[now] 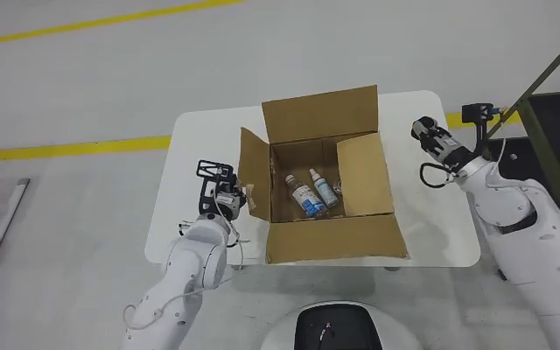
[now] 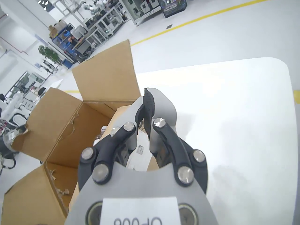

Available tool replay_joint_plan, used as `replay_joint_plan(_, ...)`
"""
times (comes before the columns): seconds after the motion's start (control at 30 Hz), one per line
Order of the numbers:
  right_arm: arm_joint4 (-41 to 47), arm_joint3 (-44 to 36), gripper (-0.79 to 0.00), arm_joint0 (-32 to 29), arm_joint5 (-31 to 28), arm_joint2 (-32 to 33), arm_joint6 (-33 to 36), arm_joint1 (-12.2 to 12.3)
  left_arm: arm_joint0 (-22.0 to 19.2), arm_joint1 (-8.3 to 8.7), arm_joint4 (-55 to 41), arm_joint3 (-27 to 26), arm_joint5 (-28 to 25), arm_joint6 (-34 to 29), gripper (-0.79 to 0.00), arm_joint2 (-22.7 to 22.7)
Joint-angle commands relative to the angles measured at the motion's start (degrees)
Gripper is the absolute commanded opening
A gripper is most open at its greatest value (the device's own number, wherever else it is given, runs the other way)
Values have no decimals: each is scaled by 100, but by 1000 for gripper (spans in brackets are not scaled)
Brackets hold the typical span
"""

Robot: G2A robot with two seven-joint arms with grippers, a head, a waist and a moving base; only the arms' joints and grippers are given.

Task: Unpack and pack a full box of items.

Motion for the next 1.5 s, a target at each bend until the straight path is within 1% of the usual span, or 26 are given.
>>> replay_joint_plan(0.0, 223, 278, -785, 233, 65, -80, 93, -28, -226, -72, -184, 103, -142, 34, -785, 185)
replay_joint_plan(0.13, 476, 850, -785, 749, 90, -307, 210, -96, -592, -199, -372, 292, -445, 68, -785, 520)
replay_joint_plan(0.3, 699, 1567, -785, 1406, -46, -688, 530, -198, -919, -346, -507, 537, -640, 21, -785, 870)
replay_joint_plan(0.43, 740, 2055, -785, 1856, -208, -958, 694, -275, -1093, -456, -602, 704, -696, -25, -785, 1089)
replay_joint_plan(0.57, 773, 2416, -785, 2168, -310, -1140, 662, -345, -1218, -546, -570, 871, -723, -54, -785, 1250)
replay_joint_plan(0.8, 828, 2799, -785, 2415, -565, -1270, 544, -409, -1325, -655, -504, 997, -696, -149, -785, 1331)
replay_joint_plan(1.1, 904, 3181, -785, 2612, -722, -1336, 527, -455, -1390, -779, -544, 1160, -782, -333, -785, 1402)
replay_joint_plan(1.33, 1083, 3451, -785, 2791, -846, -1388, 833, -488, -1453, -869, -576, 1266, -852, -445, -785, 1432)
replay_joint_plan(1.47, 1158, 3653, -785, 2922, -947, -1426, 894, -516, -1490, -917, -566, 1327, -924, -517, -785, 1460)
